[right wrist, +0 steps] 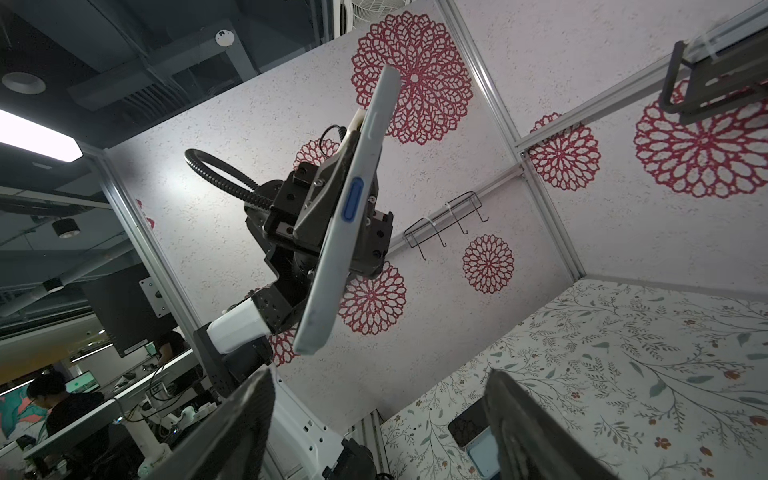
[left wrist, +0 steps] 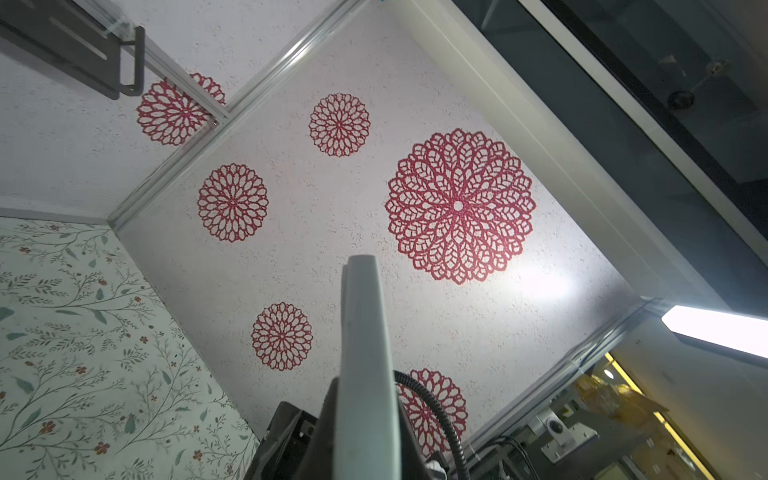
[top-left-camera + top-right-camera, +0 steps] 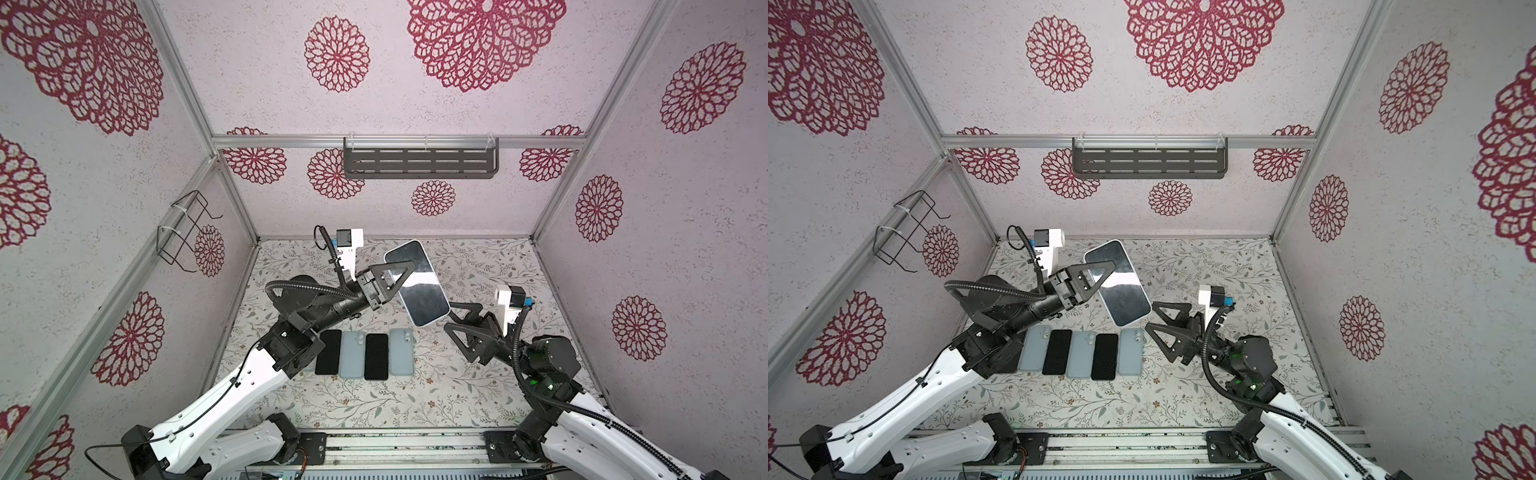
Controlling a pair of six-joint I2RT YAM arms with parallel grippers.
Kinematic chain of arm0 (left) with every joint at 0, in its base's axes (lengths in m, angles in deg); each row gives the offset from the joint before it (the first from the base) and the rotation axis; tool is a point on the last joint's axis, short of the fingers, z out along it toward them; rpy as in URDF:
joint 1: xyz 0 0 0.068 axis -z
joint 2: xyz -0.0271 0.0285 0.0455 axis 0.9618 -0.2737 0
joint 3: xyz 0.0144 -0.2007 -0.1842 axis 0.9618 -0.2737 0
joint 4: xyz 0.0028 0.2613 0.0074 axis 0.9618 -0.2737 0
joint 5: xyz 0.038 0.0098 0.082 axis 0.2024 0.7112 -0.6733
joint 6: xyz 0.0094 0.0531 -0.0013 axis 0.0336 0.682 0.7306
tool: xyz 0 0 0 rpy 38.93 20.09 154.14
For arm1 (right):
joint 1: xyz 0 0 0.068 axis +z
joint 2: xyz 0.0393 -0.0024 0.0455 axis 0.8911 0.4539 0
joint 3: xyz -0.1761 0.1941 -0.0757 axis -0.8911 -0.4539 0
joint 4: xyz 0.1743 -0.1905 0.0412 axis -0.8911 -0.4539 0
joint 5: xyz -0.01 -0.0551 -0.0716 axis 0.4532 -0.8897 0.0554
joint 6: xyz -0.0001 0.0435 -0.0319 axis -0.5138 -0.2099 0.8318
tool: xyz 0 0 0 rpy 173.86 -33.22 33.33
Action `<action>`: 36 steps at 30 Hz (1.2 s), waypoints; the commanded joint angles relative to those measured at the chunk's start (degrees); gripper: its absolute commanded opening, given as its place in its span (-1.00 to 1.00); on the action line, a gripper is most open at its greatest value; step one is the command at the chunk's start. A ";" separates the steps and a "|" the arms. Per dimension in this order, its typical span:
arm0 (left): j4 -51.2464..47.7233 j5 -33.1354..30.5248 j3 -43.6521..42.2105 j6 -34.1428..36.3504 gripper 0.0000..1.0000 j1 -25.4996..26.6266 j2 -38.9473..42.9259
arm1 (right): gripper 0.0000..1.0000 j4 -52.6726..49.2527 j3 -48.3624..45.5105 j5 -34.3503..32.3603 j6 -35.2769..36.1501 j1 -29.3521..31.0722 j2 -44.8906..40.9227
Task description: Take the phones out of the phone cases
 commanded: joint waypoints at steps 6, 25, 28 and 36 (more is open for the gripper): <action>-7.25 7.36 6.10 7.93 -1.00 -1.18 -2.47 | 0.43 1.07 4.12 5.73 1.56 -0.59 0.24; -6.37 7.31 4.97 7.41 -1.00 -3.20 -1.68 | -0.39 3.19 3.86 7.19 0.67 -0.67 1.82; -5.93 7.31 4.79 6.97 -1.00 -3.54 -1.76 | -0.61 3.02 3.77 7.42 0.64 -0.67 1.68; -3.65 7.77 4.42 4.49 -1.00 -4.88 -2.70 | -0.88 3.70 3.72 10.18 2.32 -1.28 0.88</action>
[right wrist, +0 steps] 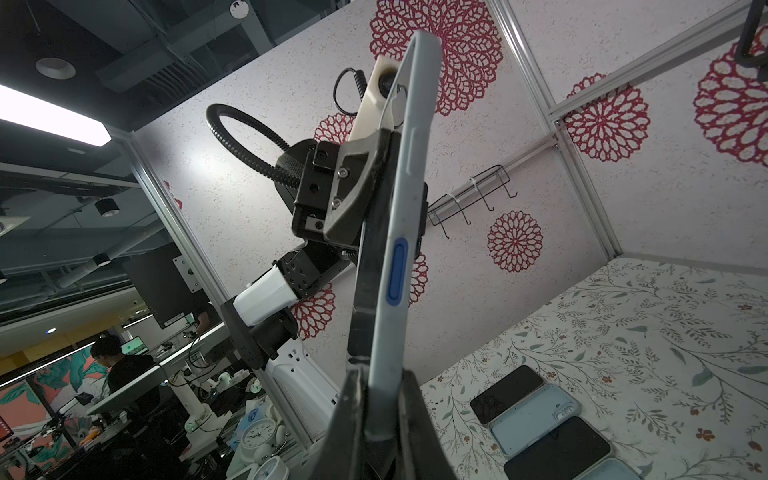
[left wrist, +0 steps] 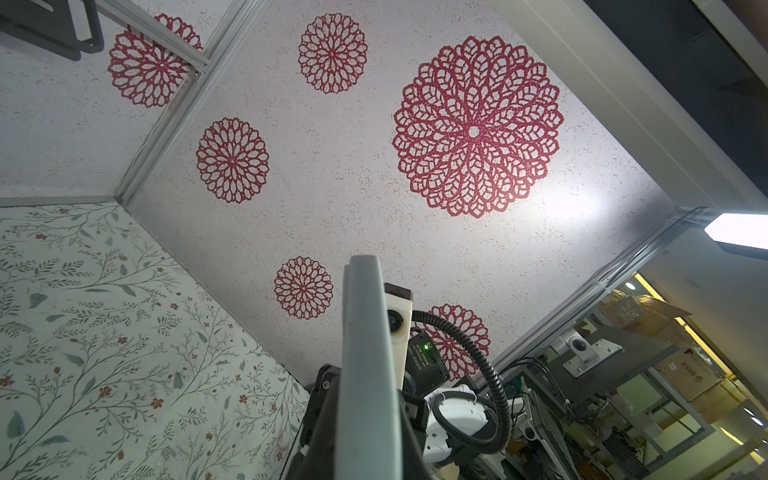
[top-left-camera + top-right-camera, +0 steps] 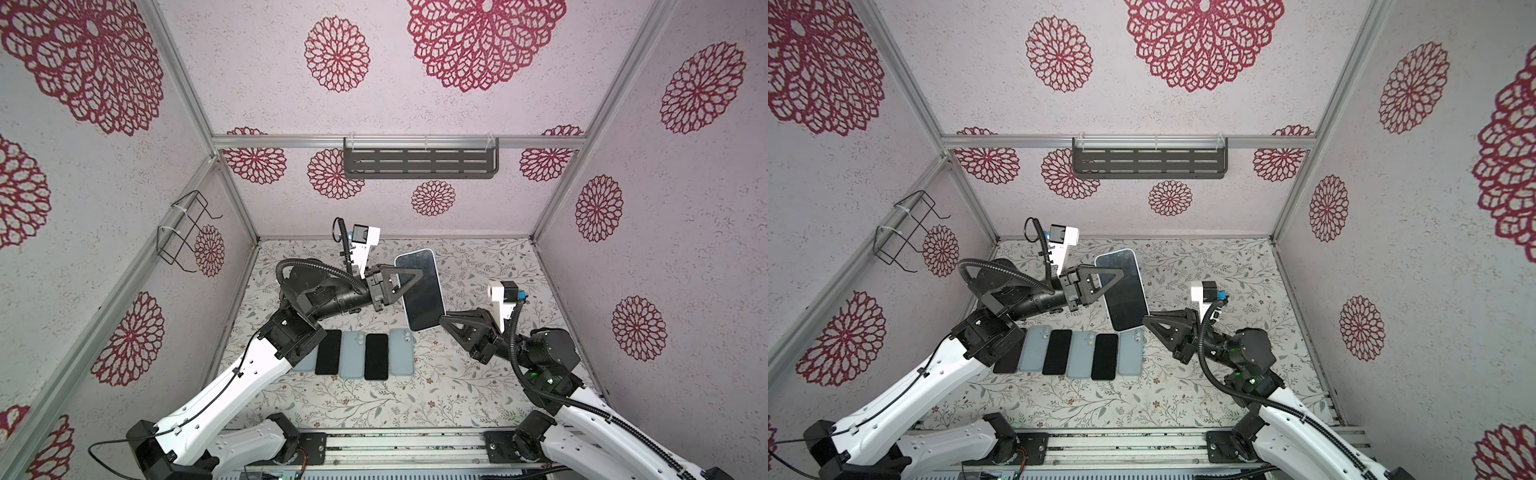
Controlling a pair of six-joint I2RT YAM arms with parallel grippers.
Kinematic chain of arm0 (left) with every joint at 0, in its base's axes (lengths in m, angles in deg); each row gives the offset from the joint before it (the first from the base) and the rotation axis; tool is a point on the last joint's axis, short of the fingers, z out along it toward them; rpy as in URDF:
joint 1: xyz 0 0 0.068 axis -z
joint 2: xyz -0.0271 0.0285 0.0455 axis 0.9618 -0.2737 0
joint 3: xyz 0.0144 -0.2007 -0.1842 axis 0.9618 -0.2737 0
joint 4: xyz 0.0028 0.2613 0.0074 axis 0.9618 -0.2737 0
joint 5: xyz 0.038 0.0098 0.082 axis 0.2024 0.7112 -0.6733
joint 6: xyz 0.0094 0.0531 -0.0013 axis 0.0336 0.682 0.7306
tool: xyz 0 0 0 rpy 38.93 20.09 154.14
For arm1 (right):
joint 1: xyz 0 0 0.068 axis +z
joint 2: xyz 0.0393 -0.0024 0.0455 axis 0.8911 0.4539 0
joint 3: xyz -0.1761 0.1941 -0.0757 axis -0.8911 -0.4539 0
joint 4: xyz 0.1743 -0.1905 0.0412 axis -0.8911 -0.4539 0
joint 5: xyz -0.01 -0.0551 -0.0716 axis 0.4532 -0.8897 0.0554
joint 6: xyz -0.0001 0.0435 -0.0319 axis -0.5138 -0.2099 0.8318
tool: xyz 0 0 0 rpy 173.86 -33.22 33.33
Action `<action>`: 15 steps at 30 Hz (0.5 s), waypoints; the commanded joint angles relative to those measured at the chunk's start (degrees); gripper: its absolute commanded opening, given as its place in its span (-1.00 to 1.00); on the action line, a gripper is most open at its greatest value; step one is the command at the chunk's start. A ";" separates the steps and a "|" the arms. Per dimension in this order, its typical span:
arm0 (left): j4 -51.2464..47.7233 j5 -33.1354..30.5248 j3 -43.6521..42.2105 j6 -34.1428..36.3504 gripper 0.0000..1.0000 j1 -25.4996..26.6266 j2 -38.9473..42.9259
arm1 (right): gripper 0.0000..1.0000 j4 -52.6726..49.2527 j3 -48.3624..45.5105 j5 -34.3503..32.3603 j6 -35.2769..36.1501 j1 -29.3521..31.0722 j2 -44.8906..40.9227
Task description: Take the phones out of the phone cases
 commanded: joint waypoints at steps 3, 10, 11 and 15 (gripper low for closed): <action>5.60 -0.97 0.85 -5.14 -1.00 -2.15 -1.36 | -0.88 8.26 2.98 9.22 5.01 -0.88 0.49; 16.19 5.32 2.89 -14.10 -1.00 -3.32 -7.75 | -0.88 10.24 13.32 27.70 10.45 -1.42 7.98; 16.27 6.31 3.83 -14.25 -1.00 -3.33 -8.71 | -0.89 8.37 14.83 29.04 12.43 -1.64 8.84; 15.17 9.45 8.10 -14.27 -1.00 -3.42 -12.40 | -0.95 1.71 19.15 31.40 20.02 -2.33 11.68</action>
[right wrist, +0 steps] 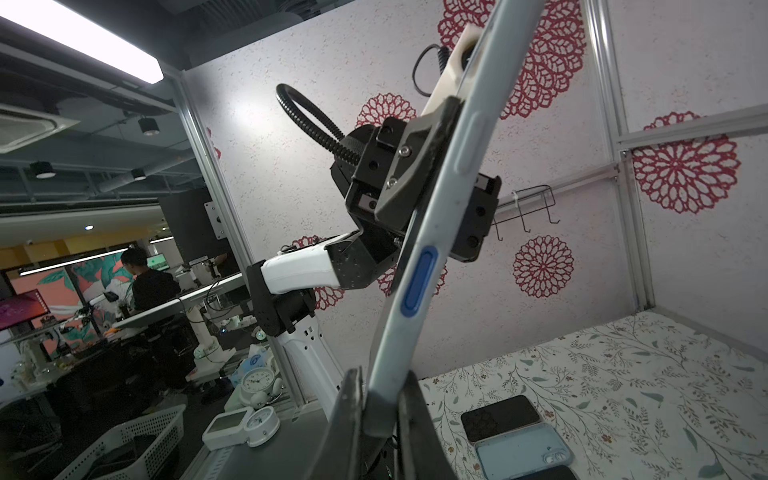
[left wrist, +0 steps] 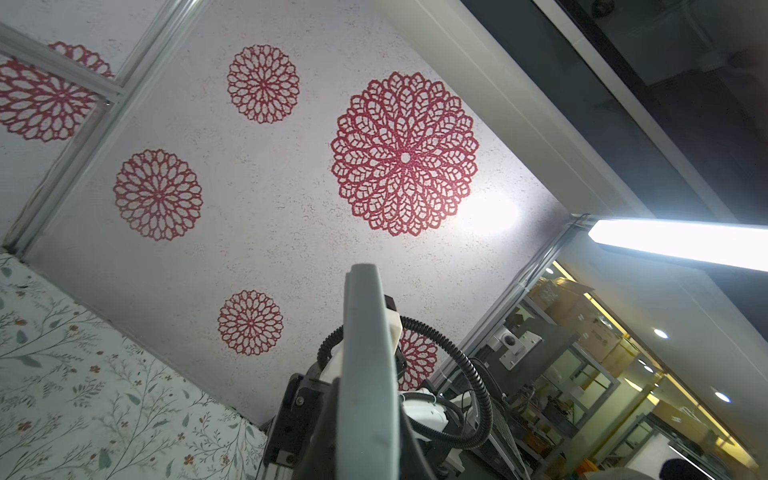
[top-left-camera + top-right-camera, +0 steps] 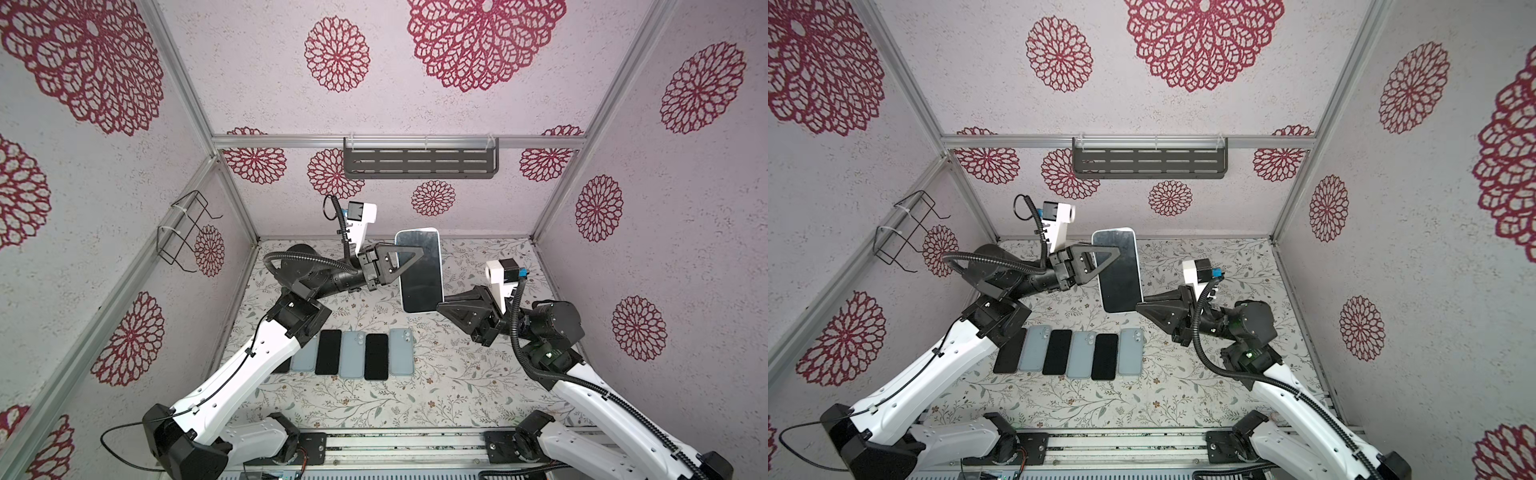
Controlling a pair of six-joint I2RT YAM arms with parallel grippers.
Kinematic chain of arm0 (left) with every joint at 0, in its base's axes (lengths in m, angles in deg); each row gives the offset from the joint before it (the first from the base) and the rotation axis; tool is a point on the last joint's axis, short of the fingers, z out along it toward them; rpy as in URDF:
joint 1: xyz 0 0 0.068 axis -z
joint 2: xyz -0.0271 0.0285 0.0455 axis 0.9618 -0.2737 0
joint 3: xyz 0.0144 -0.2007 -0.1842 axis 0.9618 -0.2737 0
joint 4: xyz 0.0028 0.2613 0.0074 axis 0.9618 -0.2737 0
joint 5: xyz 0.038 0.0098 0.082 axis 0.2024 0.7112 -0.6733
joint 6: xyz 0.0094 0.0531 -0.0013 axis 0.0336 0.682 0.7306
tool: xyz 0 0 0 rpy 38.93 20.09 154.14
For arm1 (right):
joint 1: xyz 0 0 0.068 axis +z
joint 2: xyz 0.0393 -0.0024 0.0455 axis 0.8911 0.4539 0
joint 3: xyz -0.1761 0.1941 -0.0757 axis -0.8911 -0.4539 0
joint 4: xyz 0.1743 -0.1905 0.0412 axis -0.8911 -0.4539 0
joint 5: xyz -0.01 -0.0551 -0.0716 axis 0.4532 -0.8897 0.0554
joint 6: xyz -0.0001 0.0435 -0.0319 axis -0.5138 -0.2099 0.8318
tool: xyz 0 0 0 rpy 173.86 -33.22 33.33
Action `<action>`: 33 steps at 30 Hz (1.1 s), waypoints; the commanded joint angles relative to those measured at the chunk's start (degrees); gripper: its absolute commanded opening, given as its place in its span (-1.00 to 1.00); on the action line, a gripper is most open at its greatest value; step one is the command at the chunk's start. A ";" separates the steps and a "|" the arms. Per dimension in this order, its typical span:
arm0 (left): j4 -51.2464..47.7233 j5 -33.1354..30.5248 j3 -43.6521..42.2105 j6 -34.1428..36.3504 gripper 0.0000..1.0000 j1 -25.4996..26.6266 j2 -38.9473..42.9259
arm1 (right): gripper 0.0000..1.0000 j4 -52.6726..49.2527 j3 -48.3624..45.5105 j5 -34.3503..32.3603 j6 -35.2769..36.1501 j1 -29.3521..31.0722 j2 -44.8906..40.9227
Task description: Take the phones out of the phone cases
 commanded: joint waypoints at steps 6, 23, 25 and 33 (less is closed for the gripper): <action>-2.28 2.87 7.75 -4.35 -1.00 0.21 -9.19 | -0.99 6.26 7.94 18.50 11.13 -0.27 7.18; 7.55 3.87 9.21 -14.26 -1.00 -2.74 -14.60 | -0.99 21.48 10.31 20.06 8.53 -3.76 16.94; 7.49 3.20 9.39 -15.04 -1.00 -2.73 -14.80 | -0.99 19.90 10.39 19.35 10.75 -3.87 17.18; 13.71 -0.70 7.66 -20.43 -1.00 -2.71 -15.33 | -0.91 22.83 7.38 12.42 14.44 -3.89 17.17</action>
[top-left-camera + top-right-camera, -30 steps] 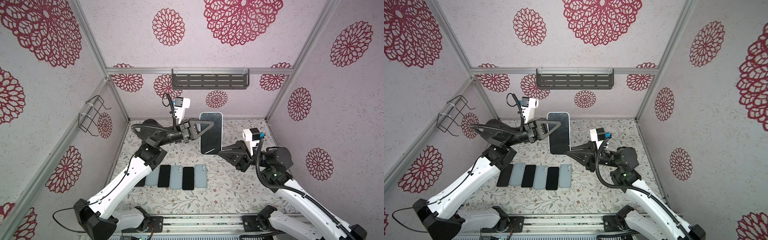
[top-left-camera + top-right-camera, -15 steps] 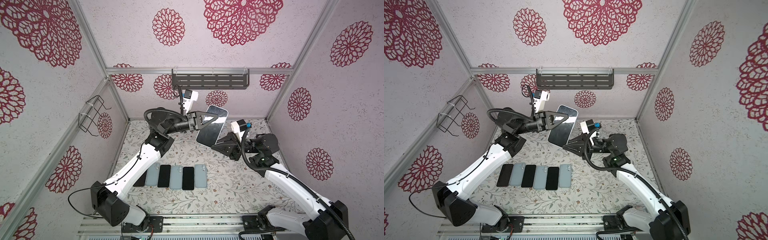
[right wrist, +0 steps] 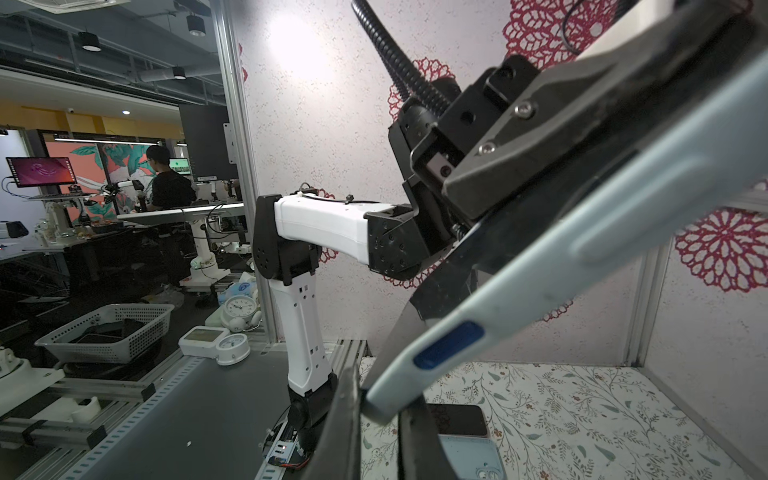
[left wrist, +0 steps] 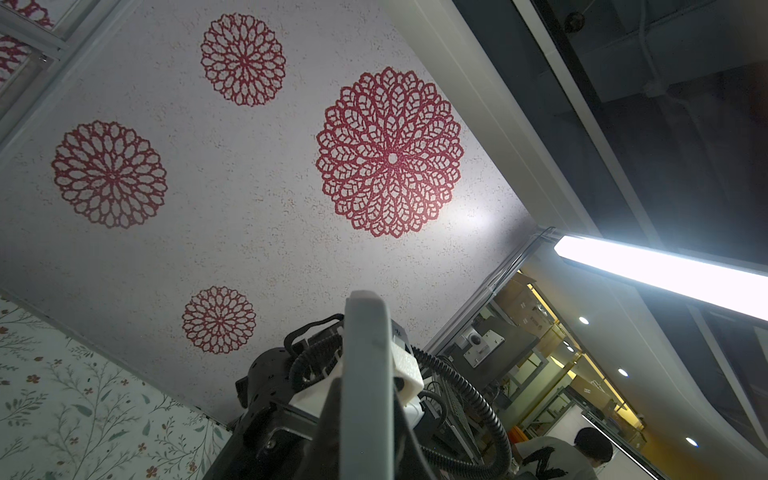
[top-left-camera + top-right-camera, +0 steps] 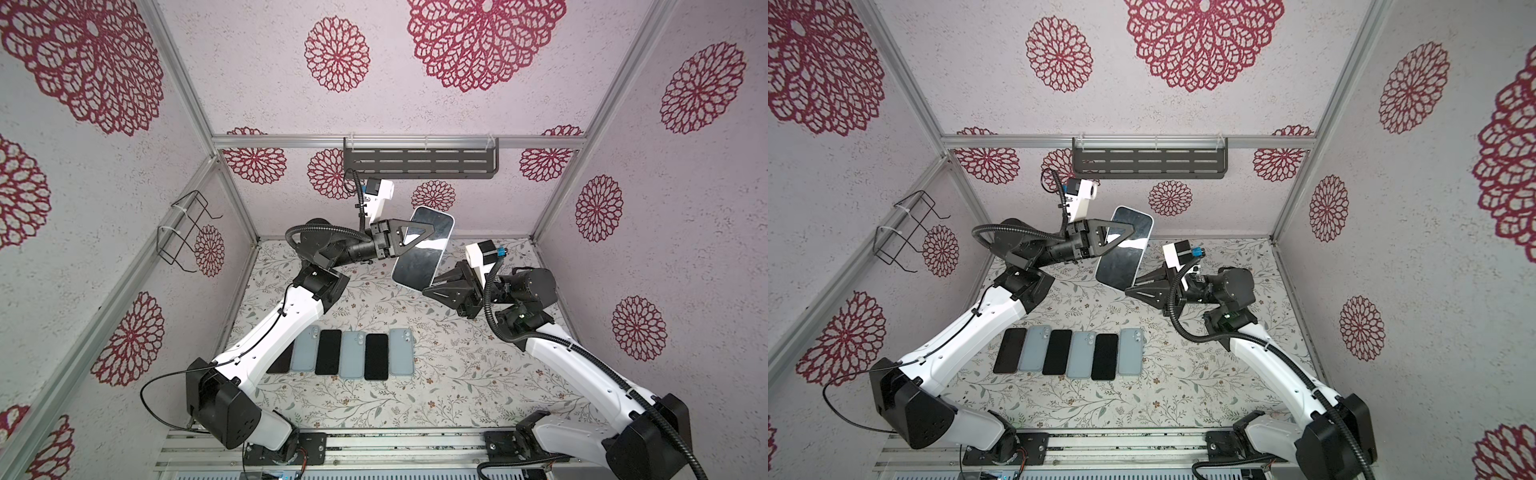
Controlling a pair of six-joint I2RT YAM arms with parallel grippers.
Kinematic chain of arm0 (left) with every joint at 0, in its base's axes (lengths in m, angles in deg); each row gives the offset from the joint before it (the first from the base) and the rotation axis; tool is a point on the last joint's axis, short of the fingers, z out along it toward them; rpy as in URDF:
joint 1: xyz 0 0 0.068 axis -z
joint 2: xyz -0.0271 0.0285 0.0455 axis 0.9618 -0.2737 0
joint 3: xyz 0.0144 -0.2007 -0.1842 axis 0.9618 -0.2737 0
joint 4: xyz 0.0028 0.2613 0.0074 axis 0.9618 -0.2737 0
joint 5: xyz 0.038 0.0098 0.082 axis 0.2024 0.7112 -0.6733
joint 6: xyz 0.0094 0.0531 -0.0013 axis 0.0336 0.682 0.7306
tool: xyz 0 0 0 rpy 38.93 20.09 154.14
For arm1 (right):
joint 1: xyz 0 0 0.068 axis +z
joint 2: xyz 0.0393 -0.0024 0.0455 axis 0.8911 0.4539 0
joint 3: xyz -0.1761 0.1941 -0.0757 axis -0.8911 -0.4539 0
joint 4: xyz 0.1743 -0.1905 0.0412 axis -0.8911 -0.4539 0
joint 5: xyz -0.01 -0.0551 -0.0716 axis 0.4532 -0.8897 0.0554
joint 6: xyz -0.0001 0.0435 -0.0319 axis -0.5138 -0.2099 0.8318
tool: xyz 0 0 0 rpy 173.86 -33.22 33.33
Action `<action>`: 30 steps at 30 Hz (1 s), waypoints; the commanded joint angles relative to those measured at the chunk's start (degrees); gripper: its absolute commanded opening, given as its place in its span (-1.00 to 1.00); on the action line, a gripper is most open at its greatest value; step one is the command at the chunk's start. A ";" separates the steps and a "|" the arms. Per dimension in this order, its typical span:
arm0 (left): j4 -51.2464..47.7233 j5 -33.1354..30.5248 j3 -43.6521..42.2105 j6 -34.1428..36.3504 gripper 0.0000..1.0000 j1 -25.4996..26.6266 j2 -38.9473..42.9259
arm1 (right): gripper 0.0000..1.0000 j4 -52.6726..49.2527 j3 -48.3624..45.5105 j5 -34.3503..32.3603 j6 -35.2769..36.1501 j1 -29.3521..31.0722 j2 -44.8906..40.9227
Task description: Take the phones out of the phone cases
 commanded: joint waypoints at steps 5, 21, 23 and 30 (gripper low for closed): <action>3.69 -10.16 -0.17 -9.24 -1.00 1.23 -2.26 | -0.83 7.19 -2.62 -6.74 12.79 1.56 -1.14; 10.63 -12.40 -0.54 -14.56 -1.00 2.02 -3.79 | -0.78 10.73 -7.32 -17.06 17.28 1.54 -1.70; 10.19 -12.27 -0.69 -14.24 -1.00 2.17 -3.31 | -0.78 8.03 -7.82 -20.63 20.07 1.54 -2.58; 8.14 -12.36 -1.18 -12.25 -1.00 2.71 -2.29 | -0.76 5.99 -8.38 -26.52 20.86 1.54 -3.69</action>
